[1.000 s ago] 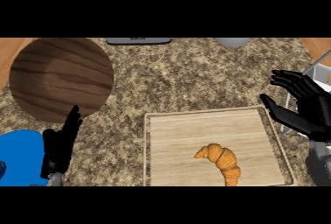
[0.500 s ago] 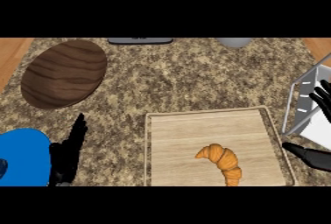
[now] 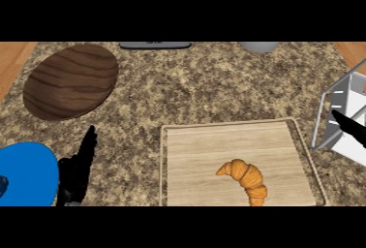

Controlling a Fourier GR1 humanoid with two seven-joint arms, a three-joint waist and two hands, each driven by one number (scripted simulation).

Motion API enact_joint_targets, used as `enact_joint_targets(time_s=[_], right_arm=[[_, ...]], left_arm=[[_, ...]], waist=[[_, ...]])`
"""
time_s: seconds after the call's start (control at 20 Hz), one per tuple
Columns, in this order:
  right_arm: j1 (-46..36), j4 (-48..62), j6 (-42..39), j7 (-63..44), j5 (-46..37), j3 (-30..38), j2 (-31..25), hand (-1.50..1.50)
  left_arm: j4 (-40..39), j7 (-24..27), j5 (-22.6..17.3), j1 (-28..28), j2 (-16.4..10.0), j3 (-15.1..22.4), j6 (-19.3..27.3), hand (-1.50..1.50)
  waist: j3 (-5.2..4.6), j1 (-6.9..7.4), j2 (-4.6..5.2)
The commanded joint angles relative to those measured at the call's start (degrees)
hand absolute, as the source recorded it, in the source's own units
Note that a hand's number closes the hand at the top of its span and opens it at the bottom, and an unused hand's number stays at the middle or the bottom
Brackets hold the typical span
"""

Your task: Pick the croissant from the tray and place it in the tiered basket

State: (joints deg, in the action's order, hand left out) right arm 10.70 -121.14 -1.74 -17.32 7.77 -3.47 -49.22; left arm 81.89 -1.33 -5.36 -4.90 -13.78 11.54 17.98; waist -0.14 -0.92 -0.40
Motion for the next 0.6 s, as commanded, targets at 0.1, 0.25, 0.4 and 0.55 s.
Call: enact_joint_targets(time_s=[0.1, 0.25, 0.4, 0.55], right_arm=[[0.98, -12.86, 1.08, -16.57, -12.57, -5.31, -5.19, -1.50], [-3.23, -16.73, 3.55, -26.69, -20.17, -11.35, -1.54, -1.50], [-6.27, -15.09, 2.36, -30.90, -27.77, -18.67, 2.54, -1.50], [-11.47, -13.33, 0.74, -37.32, -35.02, -26.04, 7.20, -1.50]], left_arm=[[-1.65, 2.86, 0.42, -2.24, 0.71, 0.51, -0.87, 0.00], [-1.57, 0.71, 0.95, 0.35, 1.42, 0.79, -0.91, 0.00], [-0.11, 0.79, -0.23, -1.49, 0.13, -0.49, -2.80, 0.00], [0.58, -0.78, 1.46, 0.20, 2.32, 0.16, -0.12, 0.00]], waist=[[-0.06, 0.61, 0.20], [0.02, 1.18, 0.37], [0.07, 1.56, 0.42], [0.06, 1.73, 0.44]])
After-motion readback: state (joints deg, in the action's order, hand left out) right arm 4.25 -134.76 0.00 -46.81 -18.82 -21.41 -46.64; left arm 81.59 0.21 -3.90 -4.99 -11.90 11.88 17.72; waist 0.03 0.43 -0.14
